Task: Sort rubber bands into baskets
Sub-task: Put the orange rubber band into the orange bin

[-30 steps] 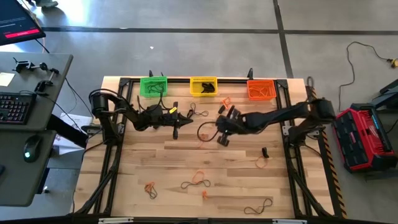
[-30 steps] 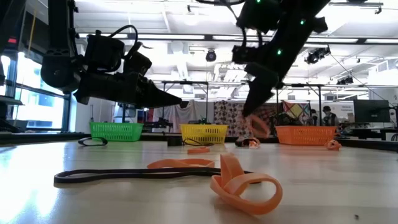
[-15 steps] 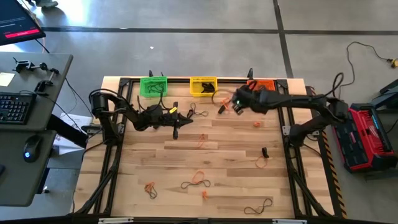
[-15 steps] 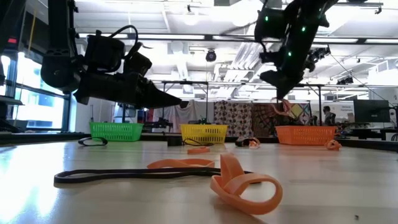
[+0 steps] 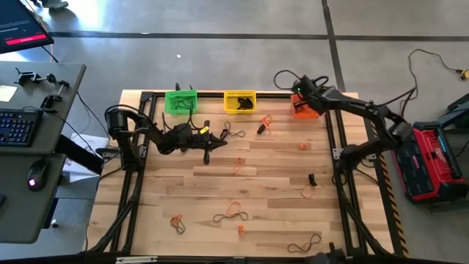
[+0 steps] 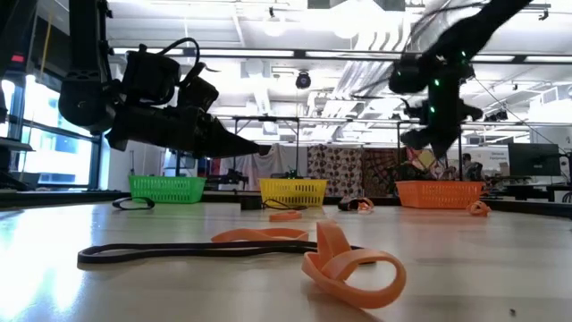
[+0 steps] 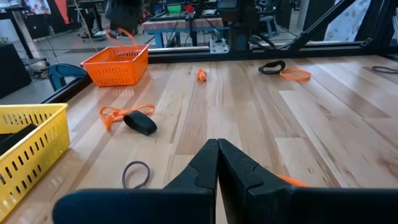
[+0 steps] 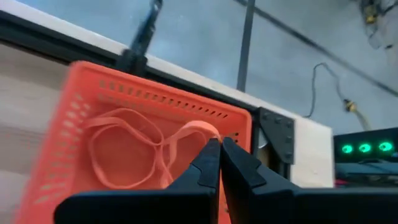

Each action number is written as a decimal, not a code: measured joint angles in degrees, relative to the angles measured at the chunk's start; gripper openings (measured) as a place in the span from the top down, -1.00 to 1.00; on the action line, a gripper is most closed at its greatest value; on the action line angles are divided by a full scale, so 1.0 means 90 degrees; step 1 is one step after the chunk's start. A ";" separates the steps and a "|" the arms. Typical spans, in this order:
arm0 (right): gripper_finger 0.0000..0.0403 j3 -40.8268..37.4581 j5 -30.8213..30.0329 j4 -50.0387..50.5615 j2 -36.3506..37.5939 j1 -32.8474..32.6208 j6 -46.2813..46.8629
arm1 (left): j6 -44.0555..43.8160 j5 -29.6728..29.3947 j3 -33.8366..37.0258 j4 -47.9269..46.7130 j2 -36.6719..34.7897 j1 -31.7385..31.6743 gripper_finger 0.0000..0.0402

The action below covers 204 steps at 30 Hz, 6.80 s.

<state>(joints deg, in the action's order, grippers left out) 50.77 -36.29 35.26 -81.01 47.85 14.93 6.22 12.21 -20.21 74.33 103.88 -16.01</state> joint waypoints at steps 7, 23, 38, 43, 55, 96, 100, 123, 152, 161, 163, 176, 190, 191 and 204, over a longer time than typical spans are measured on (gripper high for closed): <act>1.00 -0.0957 0.0445 -0.1415 -0.0012 0.0514 -0.0512 | 0.0000 0.0000 0.0000 0.0003 0.0000 0.0000 1.00; 1.00 -0.1031 0.0373 -0.1618 -0.0381 0.0466 -0.0686 | 0.0000 -0.0051 0.0000 0.0009 0.0000 0.0000 1.00; 0.80 -0.0933 0.0370 -0.1658 -0.0639 0.0288 -0.0672 | -0.0005 -0.0051 0.0000 0.0005 0.0000 0.0000 1.00; 0.50 -0.0659 0.0215 -0.1126 -0.0639 0.0248 -0.0683 | -0.0019 -0.0051 0.0000 0.0006 0.0000 0.0000 1.00; 0.37 0.0414 0.0187 0.0251 -0.0469 -0.0125 -0.1148 | -0.0015 -0.0051 0.0000 0.0006 0.0000 0.0000 1.00; 0.75 -0.3221 0.1290 -0.5803 0.0696 -0.4157 0.0042 | -0.0115 -0.0452 -0.1146 -0.1992 0.0000 0.0240 1.00; 0.48 -0.3221 0.1233 -0.6220 0.0274 -0.4143 -0.0353 | -0.0117 -0.0452 -0.1146 -0.1990 0.0000 0.0240 1.00; 0.43 -0.2222 0.1111 -0.6513 -0.1960 -0.3283 -0.0683 | -0.0010 -0.0447 -0.1146 -0.1995 0.0000 0.0240 1.00; 1.00 -0.2218 0.0667 -0.5264 0.0473 -0.3367 -0.0157 | 0.0002 -0.0447 -0.1141 -0.1996 0.0000 0.0243 1.00; 1.00 -0.2218 -0.1042 -0.3663 0.1183 -0.2697 0.1146 | 0.0002 -0.0447 -0.1141 -0.1995 0.0000 0.0243 1.00; 1.00 -0.2218 -0.0830 -0.3447 0.1171 -0.2424 0.1409 | 0.0002 -0.0447 -0.1141 -0.1995 0.0000 0.0243 1.00; 1.00 -0.2220 -0.0205 -0.3035 0.1115 -0.1026 0.2187 | 0.0000 -0.0447 -0.1141 -0.1992 0.0000 0.0243 1.00; 1.00 -0.2218 0.0507 -0.3808 0.0015 -0.0421 0.2364 | 0.0002 -0.0447 -0.1141 -0.1992 0.0000 0.0243 1.00; 1.00 -0.2218 0.0539 -0.3855 -0.0042 -0.0390 0.2361 | 0.0001 -0.0447 -0.1141 -0.1992 0.0000 0.0243 1.00; 0.36 -0.2218 0.0575 -0.3907 -0.0177 -0.0317 0.2243 | -0.0002 -0.0447 -0.1141 -0.1994 0.0000 0.0243 1.00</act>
<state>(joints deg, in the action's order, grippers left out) 30.81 -31.11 0.10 -82.61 44.99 35.11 6.20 8.19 -30.48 56.38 103.88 -13.82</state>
